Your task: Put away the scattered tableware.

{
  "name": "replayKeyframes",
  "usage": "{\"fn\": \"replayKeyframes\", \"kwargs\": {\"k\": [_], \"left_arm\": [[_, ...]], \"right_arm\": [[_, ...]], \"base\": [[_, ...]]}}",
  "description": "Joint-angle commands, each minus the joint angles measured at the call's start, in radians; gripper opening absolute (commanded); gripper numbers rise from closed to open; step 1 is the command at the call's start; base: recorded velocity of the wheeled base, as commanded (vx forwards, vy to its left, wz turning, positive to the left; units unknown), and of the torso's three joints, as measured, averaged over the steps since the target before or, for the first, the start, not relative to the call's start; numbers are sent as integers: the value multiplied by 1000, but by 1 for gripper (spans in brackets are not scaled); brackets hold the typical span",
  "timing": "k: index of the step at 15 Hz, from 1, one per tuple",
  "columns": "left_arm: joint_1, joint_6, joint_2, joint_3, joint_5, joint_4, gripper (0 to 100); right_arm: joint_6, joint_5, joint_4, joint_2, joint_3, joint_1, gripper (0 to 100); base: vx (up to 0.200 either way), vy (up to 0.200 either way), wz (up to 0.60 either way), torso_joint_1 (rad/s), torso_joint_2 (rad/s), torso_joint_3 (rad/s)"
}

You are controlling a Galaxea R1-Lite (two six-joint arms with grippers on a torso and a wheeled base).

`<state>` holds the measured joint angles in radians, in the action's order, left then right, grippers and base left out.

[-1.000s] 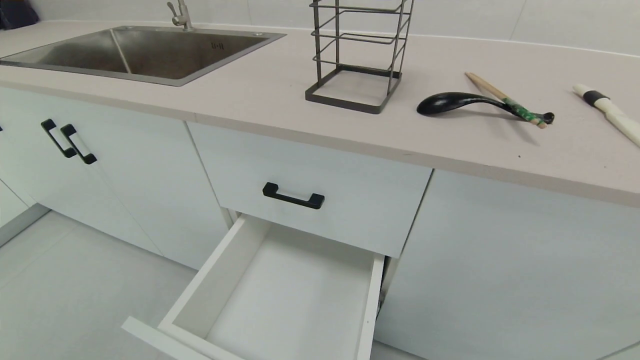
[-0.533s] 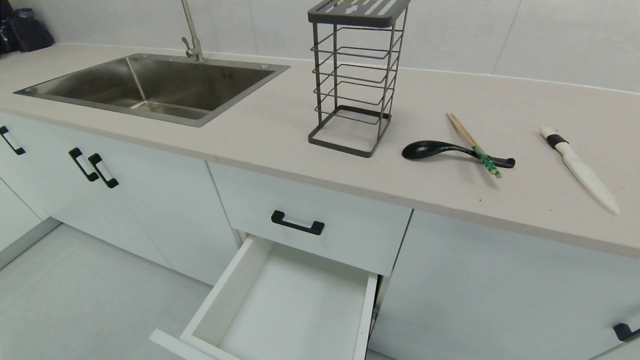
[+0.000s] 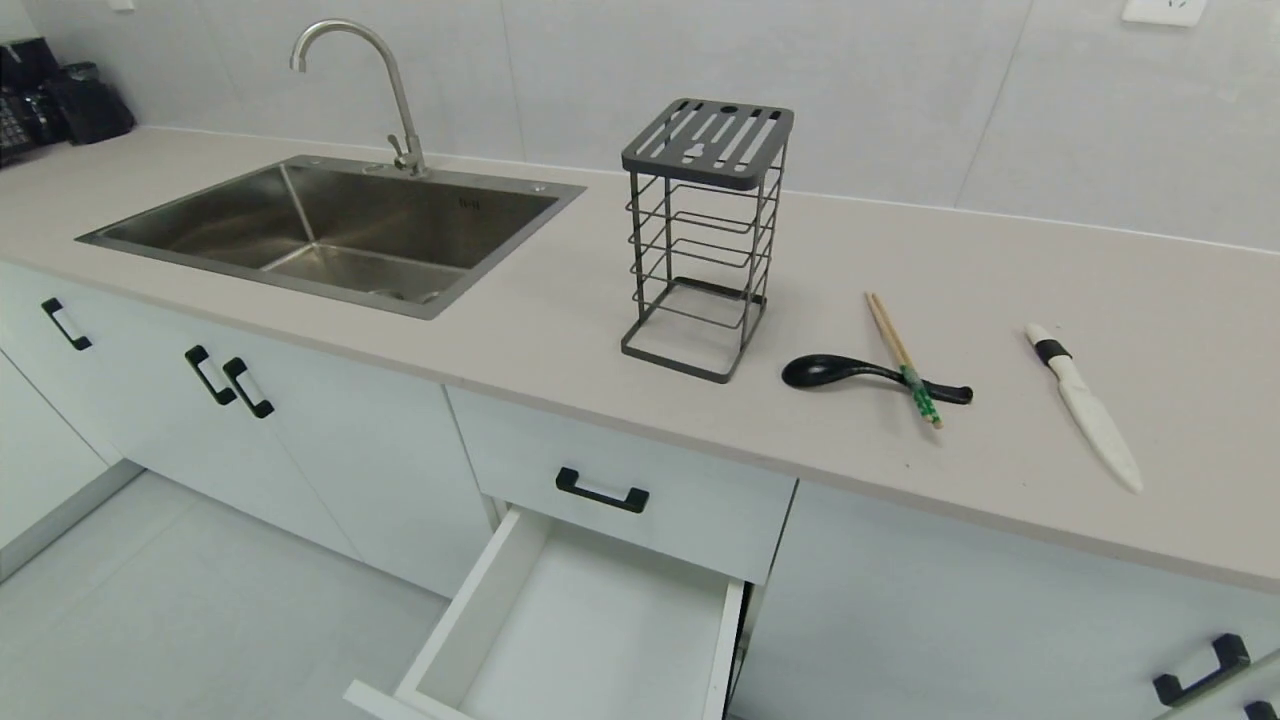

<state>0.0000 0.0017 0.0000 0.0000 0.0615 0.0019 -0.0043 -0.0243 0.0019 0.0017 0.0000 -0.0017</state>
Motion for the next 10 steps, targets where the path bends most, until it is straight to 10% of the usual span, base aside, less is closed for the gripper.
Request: {"fn": "replayKeyframes", "kwargs": {"k": [1, 10], "left_arm": [[0, 0, 2, 0, 0, 0, 100], [0, 1, 2, 0, 0, 0, 100]], "right_arm": [[0, 0, 0, 0, 0, 0, 0], [0, 0, 0, 1, 0, 0, 0]], "base": [[0, 0, 0, 373, -491, -251], [0, 0, 0, 289, -523, -253]]}}
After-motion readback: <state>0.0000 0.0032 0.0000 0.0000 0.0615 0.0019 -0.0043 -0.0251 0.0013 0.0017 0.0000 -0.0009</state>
